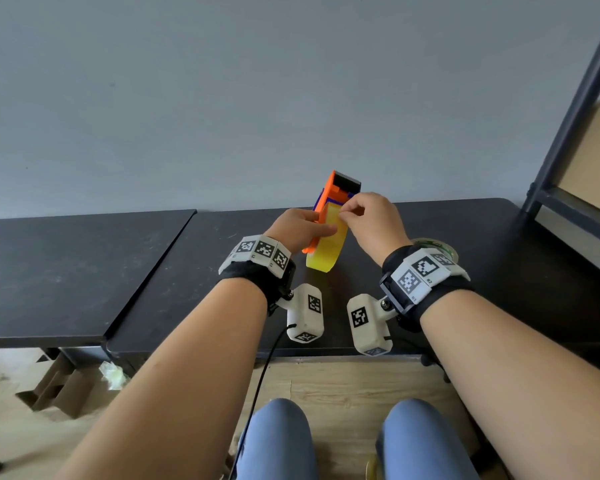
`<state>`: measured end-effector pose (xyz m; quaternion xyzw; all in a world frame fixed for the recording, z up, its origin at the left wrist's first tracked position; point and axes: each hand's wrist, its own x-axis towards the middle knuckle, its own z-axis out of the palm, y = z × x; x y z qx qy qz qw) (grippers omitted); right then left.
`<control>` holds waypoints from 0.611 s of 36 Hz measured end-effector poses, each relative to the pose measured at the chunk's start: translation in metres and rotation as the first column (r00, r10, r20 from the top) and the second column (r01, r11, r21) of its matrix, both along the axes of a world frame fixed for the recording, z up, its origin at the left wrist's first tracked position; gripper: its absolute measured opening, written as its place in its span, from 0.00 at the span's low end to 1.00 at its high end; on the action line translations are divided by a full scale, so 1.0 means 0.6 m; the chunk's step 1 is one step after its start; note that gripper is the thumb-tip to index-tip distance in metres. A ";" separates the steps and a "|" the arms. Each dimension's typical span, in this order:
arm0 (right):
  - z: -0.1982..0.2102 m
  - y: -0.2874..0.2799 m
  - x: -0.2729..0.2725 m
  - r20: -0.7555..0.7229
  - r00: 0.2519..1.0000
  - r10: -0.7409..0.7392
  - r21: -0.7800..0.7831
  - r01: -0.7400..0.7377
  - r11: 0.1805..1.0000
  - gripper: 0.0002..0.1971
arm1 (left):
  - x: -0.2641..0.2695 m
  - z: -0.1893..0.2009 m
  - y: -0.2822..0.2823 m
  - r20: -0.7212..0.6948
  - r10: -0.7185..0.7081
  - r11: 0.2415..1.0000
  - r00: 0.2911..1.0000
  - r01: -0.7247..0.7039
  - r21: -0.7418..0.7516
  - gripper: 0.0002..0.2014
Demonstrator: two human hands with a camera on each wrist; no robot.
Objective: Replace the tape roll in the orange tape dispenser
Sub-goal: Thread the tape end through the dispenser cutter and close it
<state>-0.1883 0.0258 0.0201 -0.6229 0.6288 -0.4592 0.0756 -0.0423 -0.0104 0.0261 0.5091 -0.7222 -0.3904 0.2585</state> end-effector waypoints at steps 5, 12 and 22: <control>0.003 -0.008 0.002 0.031 0.998 -0.056 0.033 0.055 0.998 0.10 | -0.007 0.001 0.004 -0.002 0.006 0.999 1.000 -0.006 0.038 0.25; 0.009 -0.017 0.005 0.069 0.992 -0.106 0.076 0.101 0.992 0.11 | -0.025 0.006 0.009 -0.040 0.039 0.997 0.998 -0.036 0.074 0.17; 0.019 -0.010 0.009 0.147 0.988 -0.049 0.084 0.037 0.996 0.11 | -0.033 -0.009 0.012 0.406 0.140 0.958 0.903 -0.021 -0.286 0.39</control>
